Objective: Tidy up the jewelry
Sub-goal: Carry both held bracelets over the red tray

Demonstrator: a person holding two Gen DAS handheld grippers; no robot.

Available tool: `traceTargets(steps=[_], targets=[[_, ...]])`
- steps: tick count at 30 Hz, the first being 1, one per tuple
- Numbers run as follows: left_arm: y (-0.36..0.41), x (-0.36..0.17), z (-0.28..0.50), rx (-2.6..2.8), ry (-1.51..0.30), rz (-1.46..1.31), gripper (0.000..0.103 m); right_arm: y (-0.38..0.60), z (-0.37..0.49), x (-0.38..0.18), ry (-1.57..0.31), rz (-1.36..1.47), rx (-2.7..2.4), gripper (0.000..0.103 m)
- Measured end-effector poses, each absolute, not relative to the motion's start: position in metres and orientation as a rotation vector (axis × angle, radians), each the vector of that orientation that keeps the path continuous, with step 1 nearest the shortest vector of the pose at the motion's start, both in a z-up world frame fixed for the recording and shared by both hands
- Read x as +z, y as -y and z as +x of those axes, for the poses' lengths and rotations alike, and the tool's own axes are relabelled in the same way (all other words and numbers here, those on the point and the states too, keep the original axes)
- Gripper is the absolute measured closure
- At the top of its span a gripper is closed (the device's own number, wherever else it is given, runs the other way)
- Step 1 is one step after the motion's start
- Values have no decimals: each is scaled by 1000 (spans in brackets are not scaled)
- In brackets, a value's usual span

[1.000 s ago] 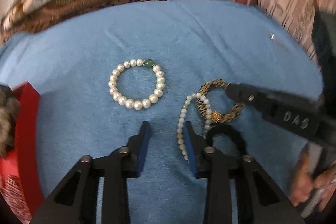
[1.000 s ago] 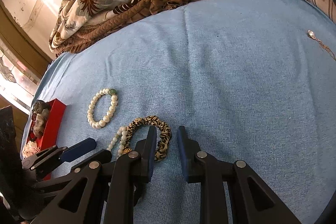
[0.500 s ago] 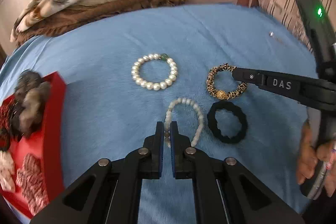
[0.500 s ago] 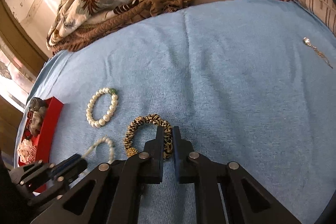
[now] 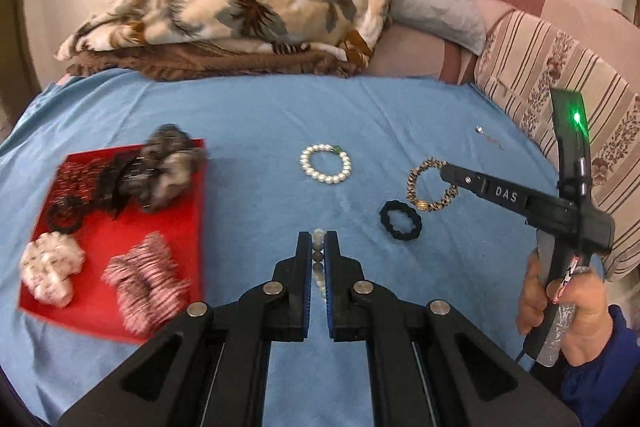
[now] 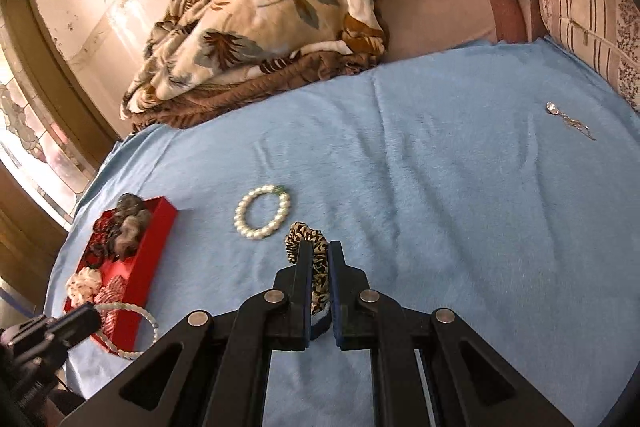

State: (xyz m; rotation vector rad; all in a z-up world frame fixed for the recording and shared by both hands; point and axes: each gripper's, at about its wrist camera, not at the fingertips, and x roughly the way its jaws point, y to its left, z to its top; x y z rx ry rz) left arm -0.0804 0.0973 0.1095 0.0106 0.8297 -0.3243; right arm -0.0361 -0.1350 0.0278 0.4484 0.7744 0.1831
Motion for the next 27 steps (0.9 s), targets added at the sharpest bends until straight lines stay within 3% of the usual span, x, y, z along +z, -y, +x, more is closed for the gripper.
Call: traceTargets(steps=[12, 27], targets=[[-197, 137, -103, -185, -759, -64, 97, 92, -111, 41, -784, 441, 224, 94], [-270, 125, -66, -96, -743, -127, 97, 13, -117, 65, -834, 294, 289, 94]])
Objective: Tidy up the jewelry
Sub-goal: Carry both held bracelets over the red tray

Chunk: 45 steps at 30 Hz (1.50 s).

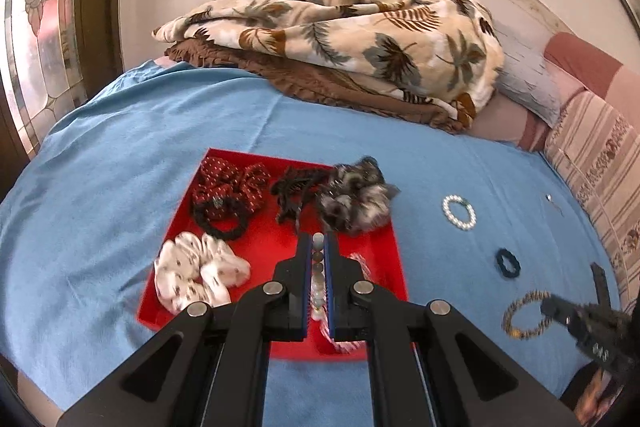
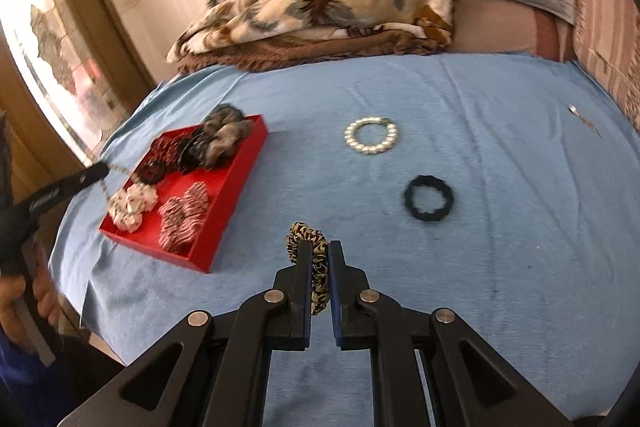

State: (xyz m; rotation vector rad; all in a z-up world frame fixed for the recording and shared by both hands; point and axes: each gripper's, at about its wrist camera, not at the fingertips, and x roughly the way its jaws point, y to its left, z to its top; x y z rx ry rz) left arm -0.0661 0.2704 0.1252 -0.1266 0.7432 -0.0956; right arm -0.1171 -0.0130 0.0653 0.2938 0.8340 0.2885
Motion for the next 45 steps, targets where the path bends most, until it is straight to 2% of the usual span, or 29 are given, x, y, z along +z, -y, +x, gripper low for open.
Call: traceTargets(steps=[19, 28, 45], targets=[[-342, 85, 4, -154, -836, -273, 97, -146, -59, 99, -867, 200, 503, 94], [-370, 62, 29, -126, -893, -365, 98, -219, -18, 80, -951, 193, 592, 94], [-324, 41, 36, -204, -999, -240, 97, -220, -18, 30, -1067, 142, 533, 94]])
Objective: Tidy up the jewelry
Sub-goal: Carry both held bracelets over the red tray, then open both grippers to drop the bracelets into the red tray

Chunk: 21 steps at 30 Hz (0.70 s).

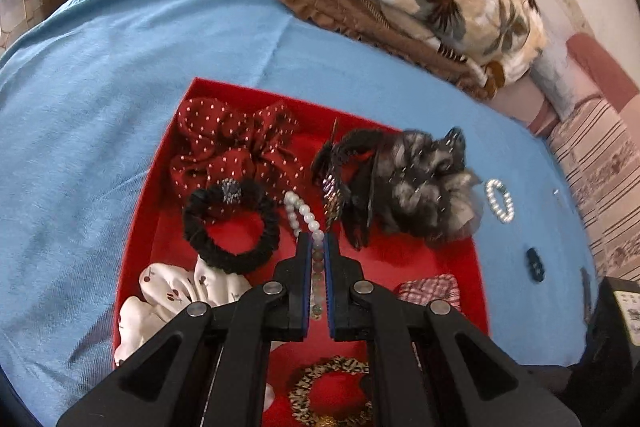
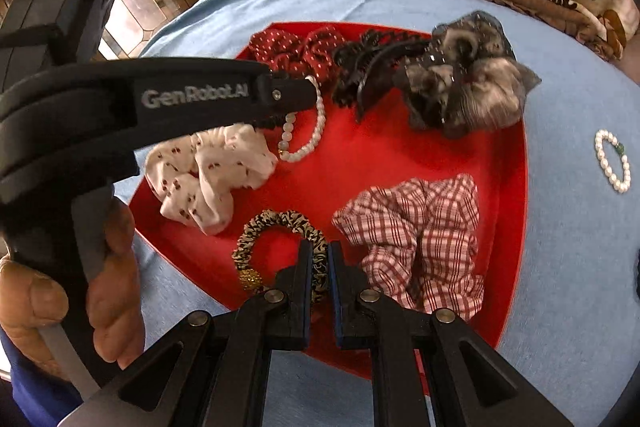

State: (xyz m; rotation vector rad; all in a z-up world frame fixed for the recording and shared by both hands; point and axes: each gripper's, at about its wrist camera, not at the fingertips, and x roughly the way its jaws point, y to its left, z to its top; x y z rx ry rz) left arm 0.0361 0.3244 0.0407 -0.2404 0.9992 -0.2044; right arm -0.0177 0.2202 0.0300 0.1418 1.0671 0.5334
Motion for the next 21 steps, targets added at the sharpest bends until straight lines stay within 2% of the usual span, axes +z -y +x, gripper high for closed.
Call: traceTargets(steps=[15, 17, 19, 21], targets=[[-329, 46, 28, -199, -979, -245, 96, -219, -26, 34, -1042, 143, 528, 92], [-330, 51, 24, -230, -957, -270, 85, -217, -28, 36, -1037, 148, 527, 91], [-333, 57, 19, -255, -922, -297, 67, -214, -30, 38, -1032, 146, 527, 88], [-335, 63, 15, -264, -888, -317, 63, -213, -33, 41, -1021, 140, 527, 80]])
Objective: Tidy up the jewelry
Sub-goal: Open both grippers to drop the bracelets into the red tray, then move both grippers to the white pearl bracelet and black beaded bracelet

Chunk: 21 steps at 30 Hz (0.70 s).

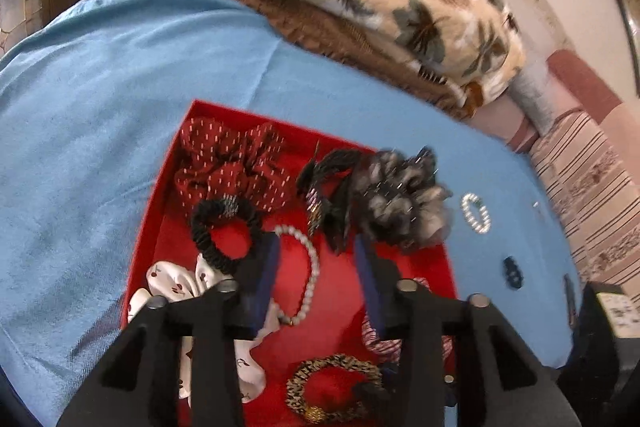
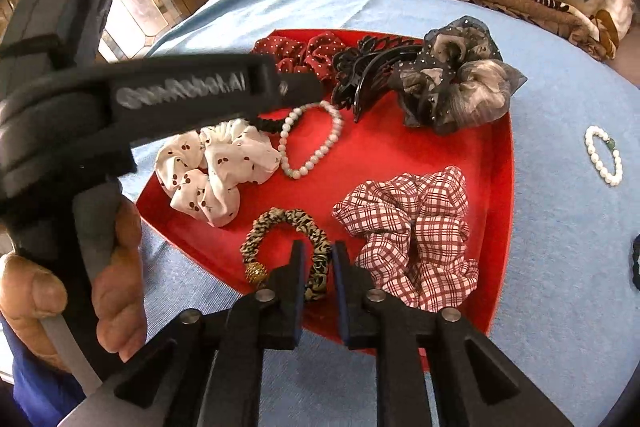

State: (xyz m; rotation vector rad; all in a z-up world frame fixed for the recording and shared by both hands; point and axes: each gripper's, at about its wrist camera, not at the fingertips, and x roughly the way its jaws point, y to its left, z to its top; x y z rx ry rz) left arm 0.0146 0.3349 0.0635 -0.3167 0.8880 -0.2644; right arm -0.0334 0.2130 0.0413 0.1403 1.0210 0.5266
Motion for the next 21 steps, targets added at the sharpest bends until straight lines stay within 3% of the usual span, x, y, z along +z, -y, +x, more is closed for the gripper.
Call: traceTargets(steps=[5, 14, 21], targets=[[-341, 69, 10, -252, -856, -349, 62, -208, -44, 48, -996, 130, 522, 67], [-343, 68, 1, -57, -841, -232, 62, -194, -69, 58, -956, 122, 501, 53], [-341, 79, -16, 68, -766, -139, 59, -181, -80, 63, -908, 84, 462, 49]])
